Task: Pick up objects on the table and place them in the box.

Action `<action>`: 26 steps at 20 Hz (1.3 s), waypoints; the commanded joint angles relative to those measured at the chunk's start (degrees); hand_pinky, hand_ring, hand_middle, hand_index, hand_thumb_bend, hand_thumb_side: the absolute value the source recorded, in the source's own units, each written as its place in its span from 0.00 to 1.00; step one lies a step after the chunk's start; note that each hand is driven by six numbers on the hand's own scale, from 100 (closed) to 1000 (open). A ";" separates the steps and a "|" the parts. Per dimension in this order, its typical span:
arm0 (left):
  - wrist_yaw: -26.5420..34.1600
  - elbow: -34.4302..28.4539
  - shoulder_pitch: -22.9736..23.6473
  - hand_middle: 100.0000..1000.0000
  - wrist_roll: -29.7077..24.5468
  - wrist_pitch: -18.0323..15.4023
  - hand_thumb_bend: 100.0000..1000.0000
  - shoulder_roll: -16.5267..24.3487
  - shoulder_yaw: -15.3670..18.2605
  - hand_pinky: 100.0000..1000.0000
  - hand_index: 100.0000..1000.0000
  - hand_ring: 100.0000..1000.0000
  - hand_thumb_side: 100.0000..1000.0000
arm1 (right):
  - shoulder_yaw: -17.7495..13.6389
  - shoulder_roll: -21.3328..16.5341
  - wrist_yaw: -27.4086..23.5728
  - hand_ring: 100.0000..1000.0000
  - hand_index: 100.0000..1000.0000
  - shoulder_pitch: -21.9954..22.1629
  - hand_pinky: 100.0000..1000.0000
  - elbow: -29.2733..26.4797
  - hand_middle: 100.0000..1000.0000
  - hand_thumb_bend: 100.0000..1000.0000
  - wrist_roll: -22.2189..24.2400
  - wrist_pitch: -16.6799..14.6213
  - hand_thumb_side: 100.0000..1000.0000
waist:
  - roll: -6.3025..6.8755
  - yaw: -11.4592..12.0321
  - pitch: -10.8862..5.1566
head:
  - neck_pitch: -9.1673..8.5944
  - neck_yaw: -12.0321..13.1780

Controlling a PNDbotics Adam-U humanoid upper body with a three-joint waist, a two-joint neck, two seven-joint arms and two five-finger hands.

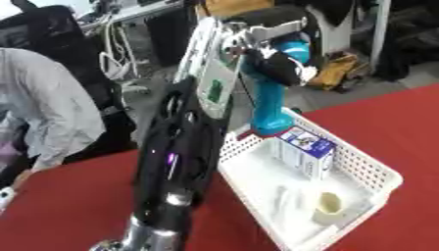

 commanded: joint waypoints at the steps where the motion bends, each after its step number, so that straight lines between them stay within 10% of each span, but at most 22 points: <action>1: -1.11 -1.32 -1.55 0.32 -2.56 -2.51 0.00 1.14 0.08 0.00 0.41 0.10 0.16 | 0.20 -2.11 -0.85 0.49 0.34 -1.15 0.67 -0.69 0.34 0.00 -0.20 -0.88 0.24 | -0.66 -0.42 -0.32 | -1.02 1.06; 26: -3.63 -10.00 12.66 0.35 -2.56 -10.88 0.00 -5.74 -0.06 0.00 0.43 0.14 0.17 | -0.45 -1.28 -2.06 0.49 0.34 -3.17 0.67 -0.69 0.34 0.00 -0.20 -3.01 0.24 | -1.03 -2.46 3.67 | -3.76 2.23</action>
